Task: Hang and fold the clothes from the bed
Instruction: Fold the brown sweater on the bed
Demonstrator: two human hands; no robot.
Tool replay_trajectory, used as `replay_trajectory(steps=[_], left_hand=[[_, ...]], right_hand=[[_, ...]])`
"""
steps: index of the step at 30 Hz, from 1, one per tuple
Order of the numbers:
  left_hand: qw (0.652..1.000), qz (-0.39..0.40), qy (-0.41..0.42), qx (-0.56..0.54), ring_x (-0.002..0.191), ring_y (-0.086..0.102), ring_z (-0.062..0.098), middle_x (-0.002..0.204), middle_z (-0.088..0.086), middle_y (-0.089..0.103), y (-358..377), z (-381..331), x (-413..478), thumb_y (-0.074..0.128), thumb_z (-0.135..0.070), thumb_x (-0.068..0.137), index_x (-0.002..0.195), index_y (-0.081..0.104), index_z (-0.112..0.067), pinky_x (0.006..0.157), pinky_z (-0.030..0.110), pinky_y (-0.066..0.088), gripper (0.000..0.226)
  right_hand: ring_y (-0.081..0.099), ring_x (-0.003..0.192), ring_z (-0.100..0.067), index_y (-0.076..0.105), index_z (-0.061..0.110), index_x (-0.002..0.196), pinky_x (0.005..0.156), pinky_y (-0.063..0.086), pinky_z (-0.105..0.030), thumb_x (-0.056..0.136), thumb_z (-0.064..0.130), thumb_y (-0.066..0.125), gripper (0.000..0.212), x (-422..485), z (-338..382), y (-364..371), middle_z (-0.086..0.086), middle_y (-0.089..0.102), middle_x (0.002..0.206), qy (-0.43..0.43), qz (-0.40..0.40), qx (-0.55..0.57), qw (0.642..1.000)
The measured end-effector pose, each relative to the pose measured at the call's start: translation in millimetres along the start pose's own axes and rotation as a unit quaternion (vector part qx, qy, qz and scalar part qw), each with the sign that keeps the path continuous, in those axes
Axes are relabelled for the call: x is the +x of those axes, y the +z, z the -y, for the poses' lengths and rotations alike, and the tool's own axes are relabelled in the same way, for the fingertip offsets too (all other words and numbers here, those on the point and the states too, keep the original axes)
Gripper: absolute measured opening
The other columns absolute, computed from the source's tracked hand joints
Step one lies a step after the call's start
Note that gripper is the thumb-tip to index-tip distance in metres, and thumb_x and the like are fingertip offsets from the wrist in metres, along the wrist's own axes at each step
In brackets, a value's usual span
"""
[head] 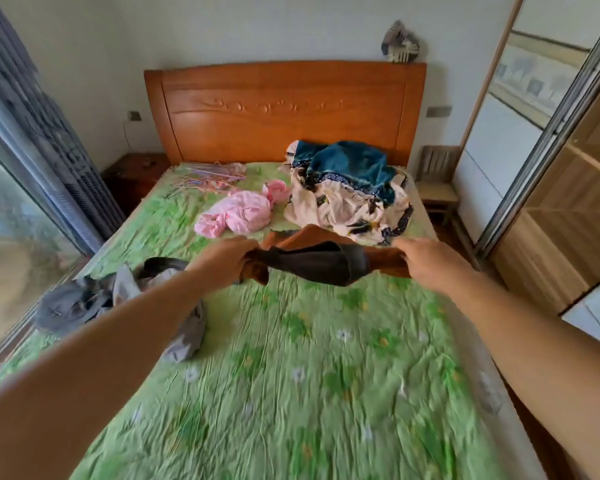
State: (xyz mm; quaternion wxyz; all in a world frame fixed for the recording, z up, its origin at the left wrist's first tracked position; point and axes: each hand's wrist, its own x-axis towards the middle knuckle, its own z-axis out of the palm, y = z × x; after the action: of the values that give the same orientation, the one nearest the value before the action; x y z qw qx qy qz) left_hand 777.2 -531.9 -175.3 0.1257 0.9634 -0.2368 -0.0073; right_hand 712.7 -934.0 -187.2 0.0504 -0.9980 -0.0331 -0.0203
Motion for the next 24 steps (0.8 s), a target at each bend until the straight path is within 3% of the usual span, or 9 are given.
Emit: replay_trajectory(steps=[3, 7, 11, 15, 20, 24], left_hand=[[0.996, 0.093, -0.005, -0.016, 0.088, 0.065, 0.024, 0.093, -0.004, 0.066, 95, 13, -46, 0.047, -0.033, 0.089, 0.1, 0.065, -0.027, 0.075, 0.042, 0.052, 0.021], [0.987, 0.159, 0.007, -0.013, 0.089, 0.06, 0.024, 0.095, -0.007, 0.058, 215, 18, -108, 0.051, -0.013, 0.097, 0.117, 0.064, -0.033, 0.068, 0.033, 0.042, 0.031], [0.968, 0.25, 0.006, 0.019, 0.098, 0.062, 0.024, 0.103, -0.005, 0.063, 303, 18, -166, 0.046, -0.021, 0.1, 0.114, 0.061, -0.034, 0.073, 0.035, 0.048, 0.024], [0.941, 0.316, 0.055, 0.105, 0.104, 0.06, 0.022, 0.107, -0.004, 0.058, 363, 6, -207, 0.043, -0.012, 0.097, 0.114, 0.059, -0.03, 0.073, 0.036, 0.045, 0.03], [0.894, 0.412, 0.095, 0.148, 0.114, 0.06, 0.023, 0.119, -0.003, 0.061, 419, 4, -245, 0.043, -0.014, 0.096, 0.126, 0.058, -0.028, 0.086, 0.034, 0.045, 0.036], [0.856, 0.498, 0.069, 0.122, 0.119, 0.058, 0.021, 0.121, -0.004, 0.061, 460, 5, -285, 0.042, -0.011, 0.095, 0.127, 0.06, -0.027, 0.095, 0.037, 0.05, 0.04]], right_hand=[[0.062, 0.086, -0.033, 0.047, 0.033, 0.111, 0.072, 0.054, -0.044, 0.095, 0.015, 0.046, 0.023, -46, 7, 88, -0.003, 0.058, 0.1, -0.002, 0.122, -0.032, 0.992], [0.062, 0.083, -0.029, 0.048, 0.031, 0.113, 0.072, 0.055, -0.044, 0.092, 0.008, 0.041, 0.032, -118, 15, 191, 0.0, 0.051, 0.094, 0.004, 0.268, -0.053, 0.962], [0.063, 0.096, -0.029, 0.05, 0.029, 0.116, 0.077, 0.053, -0.04, 0.087, 0.001, 0.041, 0.042, -177, 23, 267, 0.0, 0.055, 0.101, 0.003, 0.344, -0.09, 0.935], [0.057, 0.117, -0.029, 0.053, 0.03, 0.12, 0.085, 0.045, -0.034, 0.091, 0.005, 0.044, 0.039, -219, 40, 327, -0.002, 0.059, 0.118, -0.041, 0.368, -0.118, 0.921], [0.053, 0.126, -0.025, 0.057, 0.034, 0.127, 0.099, 0.037, -0.041, 0.097, 0.01, 0.037, 0.044, -264, 55, 391, 0.002, 0.062, 0.127, -0.094, 0.431, -0.157, 0.884], [0.054, 0.127, -0.025, 0.056, 0.036, 0.131, 0.1, 0.038, -0.042, 0.096, 0.01, 0.039, 0.047, -301, 64, 433, 0.003, 0.063, 0.131, -0.105, 0.505, -0.151, 0.843]])
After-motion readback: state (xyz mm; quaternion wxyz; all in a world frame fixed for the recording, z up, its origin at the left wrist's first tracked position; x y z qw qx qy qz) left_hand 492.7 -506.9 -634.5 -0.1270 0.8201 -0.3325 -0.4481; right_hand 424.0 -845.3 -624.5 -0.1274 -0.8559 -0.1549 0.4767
